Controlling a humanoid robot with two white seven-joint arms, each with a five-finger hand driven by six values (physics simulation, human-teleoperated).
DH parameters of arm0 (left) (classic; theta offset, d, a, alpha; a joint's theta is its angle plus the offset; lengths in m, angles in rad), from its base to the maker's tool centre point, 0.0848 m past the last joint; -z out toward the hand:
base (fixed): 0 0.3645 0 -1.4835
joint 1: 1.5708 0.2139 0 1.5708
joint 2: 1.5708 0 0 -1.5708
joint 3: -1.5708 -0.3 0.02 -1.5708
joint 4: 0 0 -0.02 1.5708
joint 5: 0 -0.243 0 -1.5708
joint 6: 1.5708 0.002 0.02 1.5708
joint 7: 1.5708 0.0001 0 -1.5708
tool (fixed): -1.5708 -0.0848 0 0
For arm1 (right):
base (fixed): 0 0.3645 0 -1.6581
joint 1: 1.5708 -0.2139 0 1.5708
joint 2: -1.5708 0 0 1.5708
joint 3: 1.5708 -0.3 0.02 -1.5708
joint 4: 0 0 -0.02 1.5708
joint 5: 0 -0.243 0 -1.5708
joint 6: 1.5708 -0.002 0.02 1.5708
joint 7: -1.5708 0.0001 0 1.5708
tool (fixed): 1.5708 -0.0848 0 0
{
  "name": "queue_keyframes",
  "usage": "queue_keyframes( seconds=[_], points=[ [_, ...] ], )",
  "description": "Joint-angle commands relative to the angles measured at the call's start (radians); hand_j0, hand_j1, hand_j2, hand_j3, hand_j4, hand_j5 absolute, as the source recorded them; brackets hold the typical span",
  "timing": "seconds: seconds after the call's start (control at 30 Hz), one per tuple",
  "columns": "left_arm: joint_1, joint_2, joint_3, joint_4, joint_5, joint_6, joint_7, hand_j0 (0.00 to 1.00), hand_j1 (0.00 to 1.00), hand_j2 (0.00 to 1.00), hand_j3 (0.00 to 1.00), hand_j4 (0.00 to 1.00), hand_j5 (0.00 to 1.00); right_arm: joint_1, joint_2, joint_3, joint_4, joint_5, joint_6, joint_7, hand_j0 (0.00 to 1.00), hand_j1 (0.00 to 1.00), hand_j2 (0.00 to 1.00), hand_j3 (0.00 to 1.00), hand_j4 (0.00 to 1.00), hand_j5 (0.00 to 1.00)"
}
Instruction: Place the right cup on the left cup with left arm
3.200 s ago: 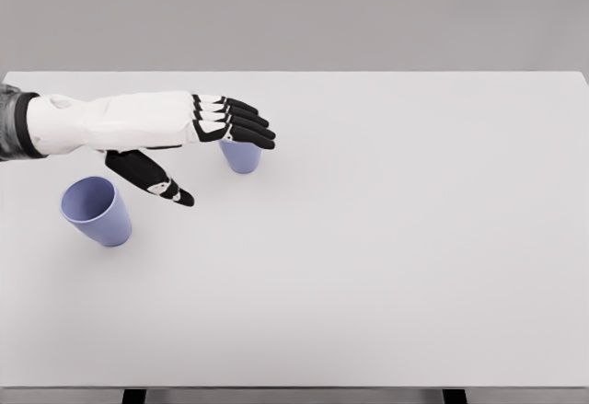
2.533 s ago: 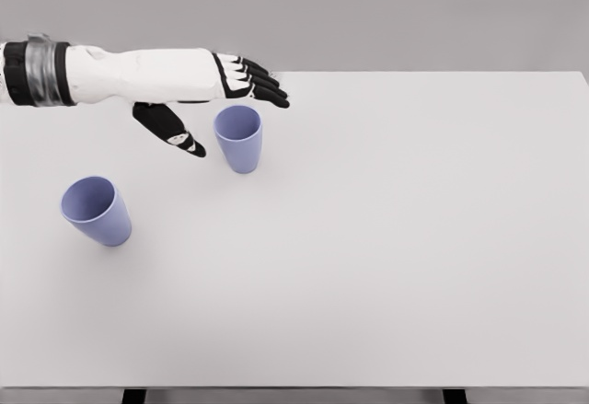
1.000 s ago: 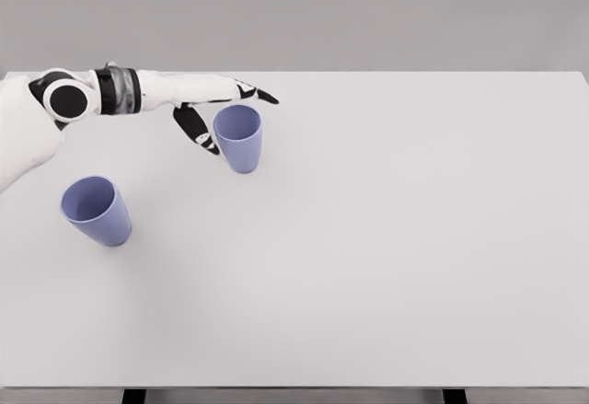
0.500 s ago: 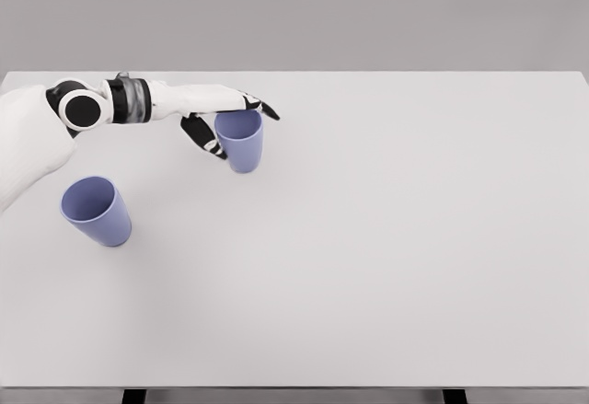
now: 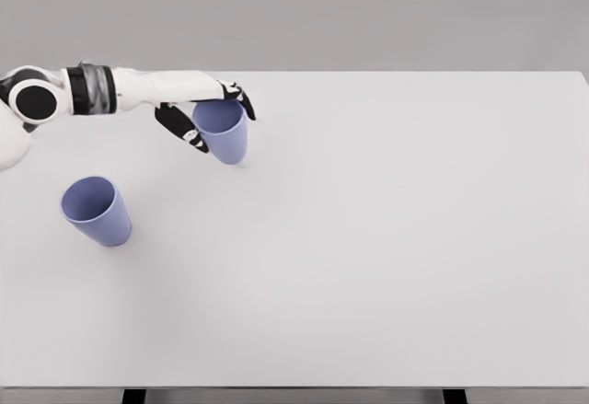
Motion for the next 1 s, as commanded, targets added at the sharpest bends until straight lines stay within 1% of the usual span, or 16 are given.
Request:
queue_keyframes(
  seconds=[0.0,0.1,0.13,0.2,0.27,0.33,0.43,0.47,0.53,0.63,0.67,0.73,0.8,0.83,0.97],
  points=[
    [0.0,0.12,-0.001,-0.129,0.073,0.002,-0.012,0.51,0.51,0.51,0.51,0.51,0.51,0.0,0.0,0.0,0.0,0.001,-0.001,0.0,1.0,1.0,1.0,1.0,1.0,1.0],
    [-0.018,0.267,-0.002,-0.261,0.133,0.002,-0.014,0.51,0.51,0.51,0.51,0.51,0.51,0.0,0.0,0.0,0.0,0.001,-0.001,0.0,1.0,1.0,1.0,1.0,1.0,1.0],
    [-0.028,0.339,-0.002,-0.327,0.165,0.002,-0.014,0.51,0.51,0.51,0.51,0.51,0.51,0.0,0.0,0.0,0.0,0.001,-0.001,0.0,1.0,1.0,1.0,1.0,1.0,1.0],
    [-0.031,0.439,-0.004,-0.394,0.214,0.002,-0.02,0.51,0.51,0.51,0.51,0.51,0.51,0.0,0.0,0.0,0.0,0.001,-0.001,0.0,1.0,1.0,1.0,1.0,1.0,1.0],
    [-0.031,0.52,-0.009,-0.434,0.263,0.002,-0.021,0.51,0.51,0.51,0.51,0.51,0.51,0.0,0.0,0.0,0.0,0.001,-0.001,0.0,1.0,1.0,1.0,1.0,1.0,1.0],
    [-0.046,0.608,-0.009,-0.494,0.298,0.002,-0.027,0.51,0.51,0.51,0.51,0.51,0.51,0.0,0.0,0.0,0.0,0.001,-0.001,0.0,1.0,1.0,1.0,1.0,1.0,1.0],
    [-0.048,0.647,-0.009,-0.503,0.312,0.002,-0.046,0.52,0.52,0.52,0.52,0.52,0.52,0.0,0.0,0.0,0.0,0.001,-0.001,0.0,1.0,1.0,1.0,1.0,1.0,1.0],
    [-0.048,0.674,-0.009,-0.509,0.312,0.002,-0.063,0.52,0.52,0.52,0.52,0.52,0.52,0.0,0.0,0.0,0.0,0.001,-0.001,0.0,1.0,1.0,1.0,1.0,1.0,1.0],
    [-0.046,0.69,-0.012,-0.506,0.312,0.002,-0.078,0.52,0.52,0.52,0.52,0.52,0.52,0.0,0.0,0.0,0.0,0.001,-0.001,0.0,1.0,1.0,1.0,1.0,1.0,1.0],
    [-0.04,0.718,-0.015,-0.505,0.311,0.002,-0.078,0.52,0.52,0.52,0.52,0.52,0.52,0.0,0.0,0.0,0.0,0.001,-0.001,0.0,1.0,1.0,1.0,1.0,1.0,1.0],
    [-0.037,0.718,-0.016,-0.508,0.311,0.002,-0.078,0.52,0.52,0.52,0.52,0.52,0.52,0.0,0.0,0.0,0.0,0.001,-0.001,0.0,1.0,1.0,1.0,1.0,1.0,1.0],
    [-0.034,0.717,-0.047,-0.5,0.311,0.002,-0.078,0.52,0.52,0.52,0.52,0.52,0.52,0.0,0.0,0.0,0.0,0.001,-0.001,0.0,1.0,1.0,1.0,1.0,1.0,1.0],
    [-0.031,0.713,-0.05,-0.5,0.311,0.002,-0.078,0.52,0.52,0.52,0.52,0.52,0.52,0.0,0.0,0.0,0.0,0.001,-0.001,0.0,1.0,1.0,1.0,1.0,1.0,1.0],
    [-0.031,0.713,-0.065,-0.5,0.311,0.002,-0.078,0.52,0.52,0.52,0.52,0.52,0.52,0.0,0.0,0.0,0.0,0.001,-0.001,0.0,1.0,1.0,1.0,1.0,1.0,1.0],
    [-0.02,0.707,-0.072,-0.491,0.309,0.002,-0.078,0.53,0.53,0.53,0.53,0.53,0.53,0.0,0.0,0.0,0.0,0.001,-0.001,0.0,1.0,1.0,1.0,1.0,1.0,1.0]
  ],
)
